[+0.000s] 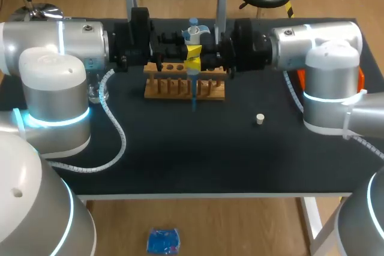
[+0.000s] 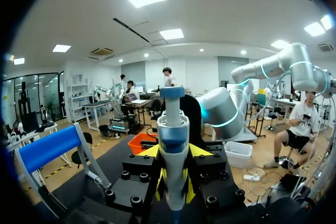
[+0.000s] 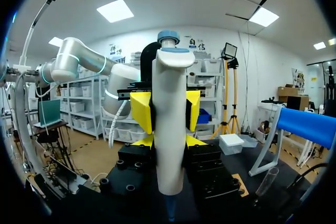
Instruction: Invert the test tube, pick up the pipette, mount the tip to pipette, aspirate from beaker and dispense into the tube, eject the tip, return the pipette, and cap with the stopper.
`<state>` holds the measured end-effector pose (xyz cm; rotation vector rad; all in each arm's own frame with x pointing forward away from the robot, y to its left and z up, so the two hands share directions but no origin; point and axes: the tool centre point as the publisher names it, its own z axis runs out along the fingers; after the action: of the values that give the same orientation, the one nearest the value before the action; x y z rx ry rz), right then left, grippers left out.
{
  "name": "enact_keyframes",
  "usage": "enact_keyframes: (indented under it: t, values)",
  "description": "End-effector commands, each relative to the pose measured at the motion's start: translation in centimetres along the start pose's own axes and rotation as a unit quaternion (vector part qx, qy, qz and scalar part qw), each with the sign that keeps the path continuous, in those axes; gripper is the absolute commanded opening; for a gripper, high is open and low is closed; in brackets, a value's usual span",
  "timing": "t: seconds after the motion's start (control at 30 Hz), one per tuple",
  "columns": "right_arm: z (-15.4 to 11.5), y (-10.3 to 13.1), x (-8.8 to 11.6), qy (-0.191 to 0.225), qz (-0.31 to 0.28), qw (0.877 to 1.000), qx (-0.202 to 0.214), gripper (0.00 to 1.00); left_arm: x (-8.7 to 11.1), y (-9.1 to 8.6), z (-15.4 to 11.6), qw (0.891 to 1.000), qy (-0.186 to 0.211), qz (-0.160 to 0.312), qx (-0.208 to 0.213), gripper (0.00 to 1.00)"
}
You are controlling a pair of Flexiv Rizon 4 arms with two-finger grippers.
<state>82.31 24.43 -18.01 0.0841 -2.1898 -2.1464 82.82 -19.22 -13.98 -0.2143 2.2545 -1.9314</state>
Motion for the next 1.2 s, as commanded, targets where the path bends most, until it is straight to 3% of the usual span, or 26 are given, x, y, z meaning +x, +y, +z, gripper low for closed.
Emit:
enact_keyframes:
  t: [0.03,0.97,1.0,1.2]
  values:
    - [-0.24,0.04,0.07,0.002,0.001,1.0,-0.002,0.0,-0.22,0.04,0.02,1.0,-0.001,0.0,0.0,0.0]
    - [0.4,-0.17,0.16,0.014,0.006,1.0,-0.008,0.0,-0.22,0.04,0.02,1.0,-0.001,0.0,0.0,0.0]
    - [0.4,-0.17,0.16,0.014,0.006,1.0,-0.008,0.0,-0.22,0.04,0.02,1.0,-0.001,0.0,0.0,1.0]
    - [0.05,-0.1,0.11,0.012,0.006,1.0,-0.009,0.0,-0.22,0.04,0.02,1.0,-0.001,0.0,0.0,1.0]
